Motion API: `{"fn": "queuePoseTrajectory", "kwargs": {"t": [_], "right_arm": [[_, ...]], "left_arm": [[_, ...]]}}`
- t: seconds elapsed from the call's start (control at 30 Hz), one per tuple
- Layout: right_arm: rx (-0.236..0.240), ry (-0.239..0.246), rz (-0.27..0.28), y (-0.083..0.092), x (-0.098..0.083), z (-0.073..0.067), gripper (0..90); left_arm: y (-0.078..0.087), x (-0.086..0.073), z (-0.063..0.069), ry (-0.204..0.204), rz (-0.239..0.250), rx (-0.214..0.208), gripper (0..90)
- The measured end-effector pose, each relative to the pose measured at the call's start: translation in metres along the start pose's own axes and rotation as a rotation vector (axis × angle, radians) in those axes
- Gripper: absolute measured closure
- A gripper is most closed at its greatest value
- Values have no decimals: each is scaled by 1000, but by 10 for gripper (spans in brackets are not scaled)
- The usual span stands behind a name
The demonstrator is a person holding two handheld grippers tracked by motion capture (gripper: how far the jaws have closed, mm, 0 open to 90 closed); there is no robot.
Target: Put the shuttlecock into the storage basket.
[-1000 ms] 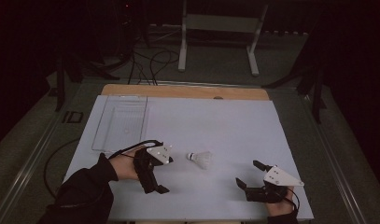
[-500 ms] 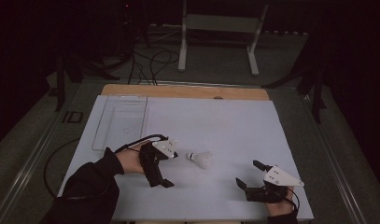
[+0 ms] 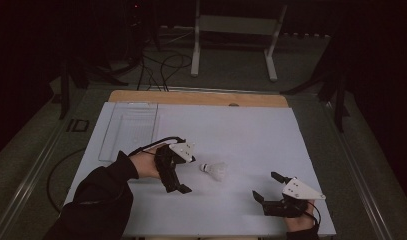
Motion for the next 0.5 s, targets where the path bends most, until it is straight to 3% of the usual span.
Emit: {"fn": "queuePoseTrajectory", "kwargs": {"t": [0.23, 0.5], "right_arm": [[-1, 0, 2, 0, 0, 0, 92], [0, 0, 1, 0, 0, 0, 93]], "left_arm": [[3, 9, -7, -13, 45, 31, 0], [7, 17, -16, -2, 94, 30, 0]]}}
Point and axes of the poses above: each handheld gripper's, and its own axes: y roughly backward along the jaws, x roughly out of its top, z roughly to its right, the point moved 7 cm from there along -y, roughly forward along the jaws, and after that the axes turned 4 degrees about -y, right-handed, at the moved point
